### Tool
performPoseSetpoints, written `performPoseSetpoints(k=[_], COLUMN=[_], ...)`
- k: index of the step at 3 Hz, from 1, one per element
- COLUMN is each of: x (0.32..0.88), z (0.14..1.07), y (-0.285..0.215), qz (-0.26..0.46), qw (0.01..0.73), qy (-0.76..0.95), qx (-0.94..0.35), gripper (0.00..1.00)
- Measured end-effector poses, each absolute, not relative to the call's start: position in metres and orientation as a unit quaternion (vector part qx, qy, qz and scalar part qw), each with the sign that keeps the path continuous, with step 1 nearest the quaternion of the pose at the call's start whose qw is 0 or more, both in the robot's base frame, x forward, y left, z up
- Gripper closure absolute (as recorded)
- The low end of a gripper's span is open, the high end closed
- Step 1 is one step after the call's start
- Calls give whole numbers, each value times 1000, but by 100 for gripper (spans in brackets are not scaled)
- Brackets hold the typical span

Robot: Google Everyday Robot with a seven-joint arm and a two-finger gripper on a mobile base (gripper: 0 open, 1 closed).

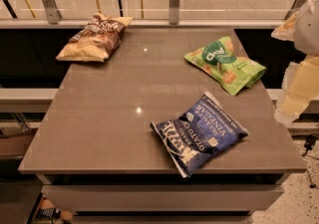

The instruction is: Move blue chip bag near brown chip bag

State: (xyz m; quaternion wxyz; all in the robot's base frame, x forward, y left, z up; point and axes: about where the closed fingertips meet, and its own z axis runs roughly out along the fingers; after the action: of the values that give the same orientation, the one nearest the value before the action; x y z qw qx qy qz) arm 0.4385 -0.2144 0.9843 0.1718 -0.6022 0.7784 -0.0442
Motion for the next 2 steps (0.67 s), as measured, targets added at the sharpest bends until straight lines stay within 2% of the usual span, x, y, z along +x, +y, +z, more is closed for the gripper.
performPoseSetpoints(k=[2], x=[439], z=[986], y=[-214], qz=[-44], qw=[190], qy=[759], qx=[-621], gripper=[0])
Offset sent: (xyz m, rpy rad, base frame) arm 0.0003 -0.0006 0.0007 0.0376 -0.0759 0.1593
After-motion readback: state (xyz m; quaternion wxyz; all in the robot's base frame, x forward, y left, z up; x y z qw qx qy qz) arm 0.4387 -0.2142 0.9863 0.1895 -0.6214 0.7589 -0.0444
